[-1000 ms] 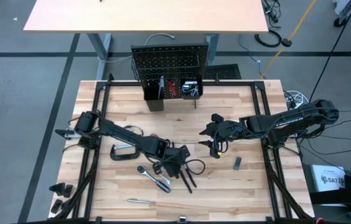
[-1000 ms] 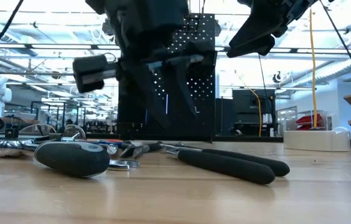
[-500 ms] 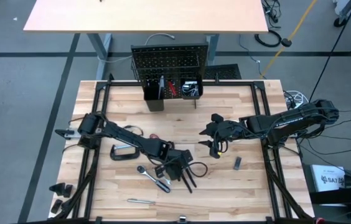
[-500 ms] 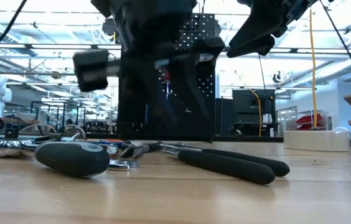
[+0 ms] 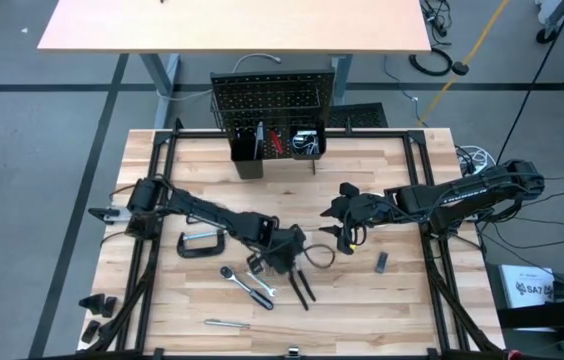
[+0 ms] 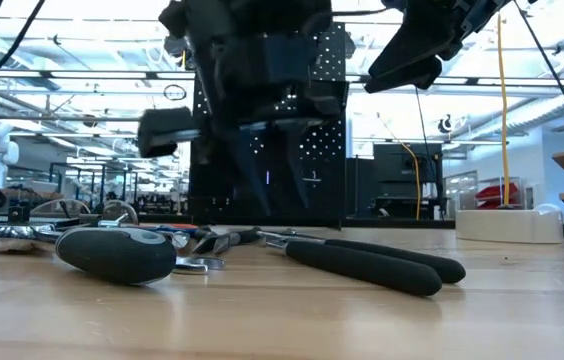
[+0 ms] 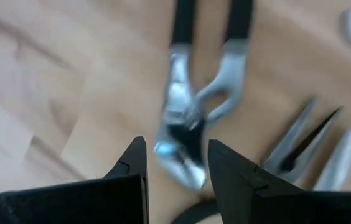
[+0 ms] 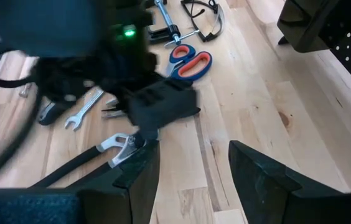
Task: Hang tools onto peg board
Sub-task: Put the slip joint pliers on the left black bin on the peg board
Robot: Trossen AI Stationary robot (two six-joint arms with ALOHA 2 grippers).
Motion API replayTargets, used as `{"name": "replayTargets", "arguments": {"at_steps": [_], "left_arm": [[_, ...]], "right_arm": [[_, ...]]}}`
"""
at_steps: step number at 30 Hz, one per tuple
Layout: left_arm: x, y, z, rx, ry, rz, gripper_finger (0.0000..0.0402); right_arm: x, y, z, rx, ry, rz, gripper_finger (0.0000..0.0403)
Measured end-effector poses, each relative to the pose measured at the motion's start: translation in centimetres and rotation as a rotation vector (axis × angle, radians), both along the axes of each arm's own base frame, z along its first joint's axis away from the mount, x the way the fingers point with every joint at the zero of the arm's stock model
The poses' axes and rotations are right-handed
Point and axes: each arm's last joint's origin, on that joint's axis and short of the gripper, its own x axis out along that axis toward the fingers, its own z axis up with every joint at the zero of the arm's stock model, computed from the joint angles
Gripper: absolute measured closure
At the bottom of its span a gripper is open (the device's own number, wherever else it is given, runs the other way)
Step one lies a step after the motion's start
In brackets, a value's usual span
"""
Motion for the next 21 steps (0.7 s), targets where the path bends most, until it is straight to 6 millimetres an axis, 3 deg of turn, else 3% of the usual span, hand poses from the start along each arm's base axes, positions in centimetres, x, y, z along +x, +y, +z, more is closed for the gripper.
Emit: {"name": "replayTargets", "arguments": {"at_steps": [6, 21], "left_arm": [[-0.1, 2.0, -0.9, 0.018, 0.023, -0.061, 0.03], [-0.5, 0.3, -1.5, 0.004, 0.008, -0.13, 0.03]], "right_arm": [[0.0, 0.0, 0.0, 0.0, 0.002, 0.0, 0.0218], [-0.2, 0.0, -0.2, -0.007, 0.026, 0.002, 0.0218]]}}
